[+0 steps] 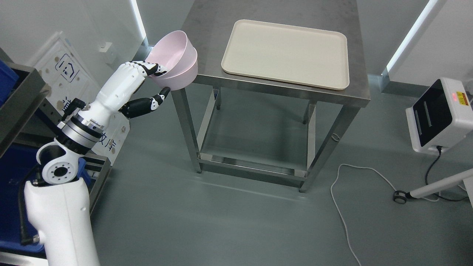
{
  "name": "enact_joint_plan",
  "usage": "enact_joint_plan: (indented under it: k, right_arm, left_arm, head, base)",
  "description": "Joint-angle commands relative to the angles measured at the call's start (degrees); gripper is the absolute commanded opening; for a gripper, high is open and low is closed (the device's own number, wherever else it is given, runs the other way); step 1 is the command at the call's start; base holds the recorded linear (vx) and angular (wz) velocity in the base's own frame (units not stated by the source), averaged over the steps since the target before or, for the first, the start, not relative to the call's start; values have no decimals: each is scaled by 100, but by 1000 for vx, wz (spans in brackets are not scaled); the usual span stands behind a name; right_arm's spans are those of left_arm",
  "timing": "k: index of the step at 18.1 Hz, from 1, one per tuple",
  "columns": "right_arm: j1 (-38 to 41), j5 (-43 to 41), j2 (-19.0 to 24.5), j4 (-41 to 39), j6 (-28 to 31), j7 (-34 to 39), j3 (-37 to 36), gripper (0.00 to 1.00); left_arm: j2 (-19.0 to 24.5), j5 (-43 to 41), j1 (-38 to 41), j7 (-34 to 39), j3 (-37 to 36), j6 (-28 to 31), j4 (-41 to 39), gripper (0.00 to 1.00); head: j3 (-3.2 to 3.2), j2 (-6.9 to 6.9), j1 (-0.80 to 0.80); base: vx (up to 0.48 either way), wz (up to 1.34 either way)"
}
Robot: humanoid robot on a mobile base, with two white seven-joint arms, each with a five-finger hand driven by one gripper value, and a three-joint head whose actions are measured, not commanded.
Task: Stack pink IKEA bowls on left shelf middle
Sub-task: 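Carry the stacked bowls in the left hand while turning toward the blue-bin shelf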
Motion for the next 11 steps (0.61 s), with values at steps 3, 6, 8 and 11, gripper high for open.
enact_joint_plan:
  k: [3, 6, 8, 11]
  right_arm:
    - [167, -5, -100, -193, -5, 3, -70, 100]
    - [167, -5, -100, -193, 3, 3, -62, 100]
    - [167, -5, -100, -193, -5, 3, -70, 100]
    - [167, -5, -100, -193, 3, 3, -62, 100]
  left_arm:
    - [100, 1, 9, 1, 22, 3, 12, 3]
    - [100, 1, 9, 1, 13, 3, 12, 3]
    - [100, 1, -9, 1, 13, 3, 12, 3]
    - [100, 1, -9, 1, 13, 3, 12, 3]
  head:
    - [0, 0, 0]
    - [0, 0, 0]
    - [0, 0, 0]
    - [0, 0, 0]
  base:
    - [0, 0]
    - [0, 0]
    - [5, 42]
    - [-25, 159]
